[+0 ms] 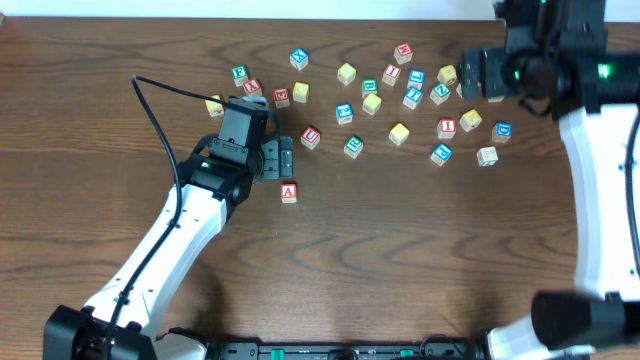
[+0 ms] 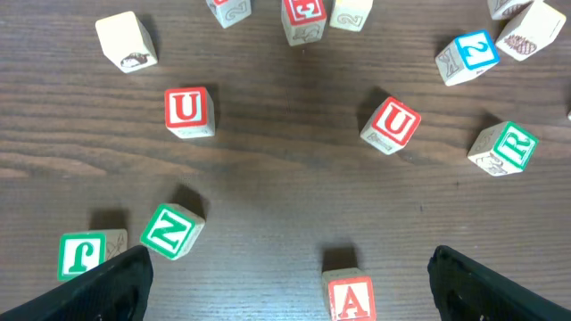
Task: Spell out AI2
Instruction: 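Reach the right gripper forward over the red-lettered I block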
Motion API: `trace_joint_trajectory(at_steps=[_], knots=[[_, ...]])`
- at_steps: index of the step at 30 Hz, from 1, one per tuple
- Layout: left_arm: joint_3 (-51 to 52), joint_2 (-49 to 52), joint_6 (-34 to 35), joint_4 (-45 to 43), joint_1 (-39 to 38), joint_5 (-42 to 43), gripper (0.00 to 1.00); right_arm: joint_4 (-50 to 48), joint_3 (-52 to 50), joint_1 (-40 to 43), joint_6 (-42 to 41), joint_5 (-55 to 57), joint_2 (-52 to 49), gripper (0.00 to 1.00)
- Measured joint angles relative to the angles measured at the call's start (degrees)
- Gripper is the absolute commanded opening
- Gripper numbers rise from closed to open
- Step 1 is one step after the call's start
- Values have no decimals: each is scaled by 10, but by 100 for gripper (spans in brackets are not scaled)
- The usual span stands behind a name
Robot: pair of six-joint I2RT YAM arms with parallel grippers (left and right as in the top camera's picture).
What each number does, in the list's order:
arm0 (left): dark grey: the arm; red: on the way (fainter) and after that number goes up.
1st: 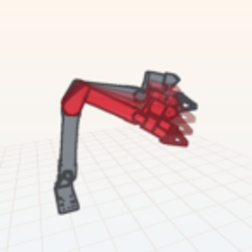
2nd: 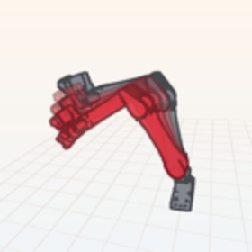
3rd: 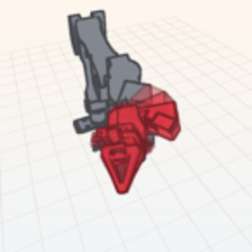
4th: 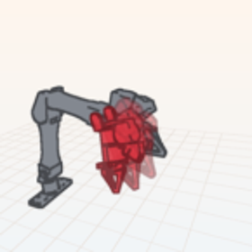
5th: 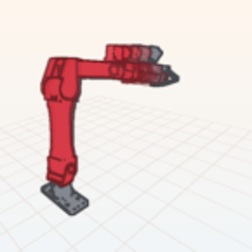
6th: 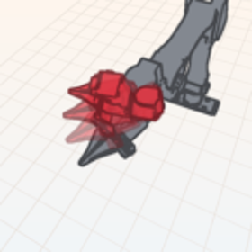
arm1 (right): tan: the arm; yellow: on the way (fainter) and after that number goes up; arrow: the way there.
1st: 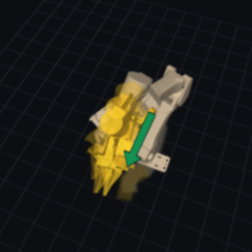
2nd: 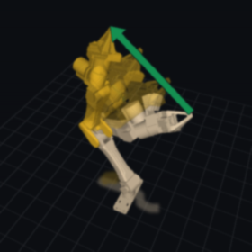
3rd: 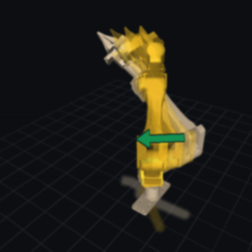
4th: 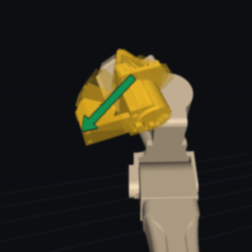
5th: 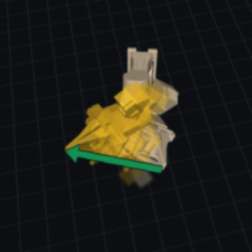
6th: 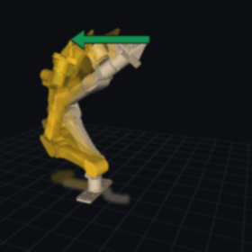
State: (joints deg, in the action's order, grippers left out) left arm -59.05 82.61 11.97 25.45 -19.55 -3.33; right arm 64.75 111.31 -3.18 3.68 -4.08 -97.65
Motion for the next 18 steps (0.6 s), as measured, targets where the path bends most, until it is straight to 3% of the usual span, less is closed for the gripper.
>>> trace_joint_trajectory(at_steps=[18], knots=[[0,0,0,0,0,0,97,36,31,-1,-129,39,-153,99]])
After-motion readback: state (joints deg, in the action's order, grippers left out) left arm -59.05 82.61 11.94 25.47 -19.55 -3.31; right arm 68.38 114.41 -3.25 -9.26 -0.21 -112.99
